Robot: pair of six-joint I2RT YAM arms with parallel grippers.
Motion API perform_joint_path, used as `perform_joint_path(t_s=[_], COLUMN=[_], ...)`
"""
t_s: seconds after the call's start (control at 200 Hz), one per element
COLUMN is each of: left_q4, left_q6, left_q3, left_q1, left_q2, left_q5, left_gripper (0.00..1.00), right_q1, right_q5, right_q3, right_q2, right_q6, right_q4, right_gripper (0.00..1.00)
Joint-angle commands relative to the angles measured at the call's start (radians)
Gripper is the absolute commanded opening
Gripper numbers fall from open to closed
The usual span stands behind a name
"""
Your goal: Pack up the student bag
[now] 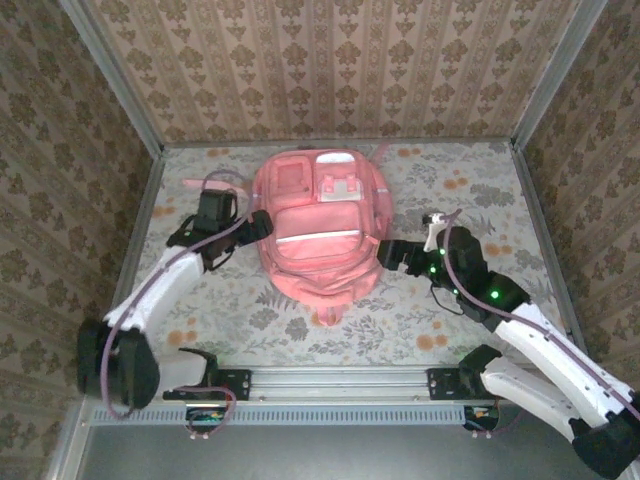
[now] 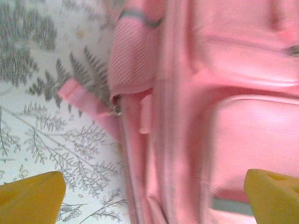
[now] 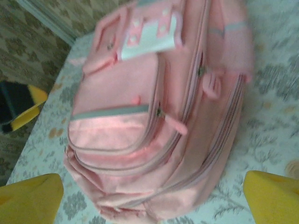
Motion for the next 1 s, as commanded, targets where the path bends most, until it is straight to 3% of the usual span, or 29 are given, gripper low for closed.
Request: perform_joint_path(t_s=[0.0,0.04,0.1,0.2,0.27,0.36,0.51,0.63,0.715,0.825,0.86,0.935,0.995], left_q4=[-0.016,-0.027,0.049,0.361,0.542,0.677,0.73,0.857,0.981,1.274,1.376,1.29,1.469], left_q6=[0.057,0.063,0.159,0.448,0.51,0.597,0.535,0.494,0.52,0.409,0.443,0.511,0.603], left_q3=[-0.023,-0.027,-0.063,-0.214,-0.305,-0.367,-0.438,-0.518,-0.541,-0.597,-0.609,-0.562,-0.582], left_q1=[-0.006,-0.004,0.001,0.002,0.031,0.165,0.352,0.394,0.392,0.405,0.401,0.334,0.285], left_q2=[-0.13,-0.168,-0.212,-0.243,-0.216,-0.135,-0.031,0.018,0.057,0.204,0.242,0.266,0.385], left_q5=[-0.152,-0.229,-0.243,-0.271,-0.349,-0.189,-0.115,-0.163,-0.133,-0.185,-0.155,-0.145,-0.133], left_gripper=[1.0,1.0,1.0,1.0,1.0,1.0,1.0,1.0,1.0,1.0,1.0,1.0,1.0], right_q1=[-0.005,-0.007,-0.007,-0.008,-0.01,-0.044,-0.181,-0.263,-0.319,-0.386,-0.412,-0.449,-0.474], right_q5=[0.176,0.236,0.293,0.342,0.338,0.352,0.386,0.293,0.305,0.322,0.323,0.293,0.251], right_q3=[0.012,-0.001,-0.041,-0.132,-0.217,-0.315,-0.378,-0.392,-0.39,-0.426,-0.433,-0.423,-0.41], right_q2=[-0.033,-0.04,-0.051,-0.07,-0.073,-0.048,0.076,0.19,0.3,0.404,0.433,0.465,0.48], right_q6=[-0.177,-0.22,-0.317,-0.47,-0.583,-0.678,-0.659,-0.697,-0.671,-0.636,-0.591,-0.595,-0.619], right_q4=[0.06,0.104,0.22,0.461,0.667,0.846,0.916,0.955,0.978,1.064,1.075,1.07,1.065], right_gripper=[1.0,1.0,1.0,1.0,1.0,1.0,1.0,1.0,1.0,1.0,1.0,1.0,1.0])
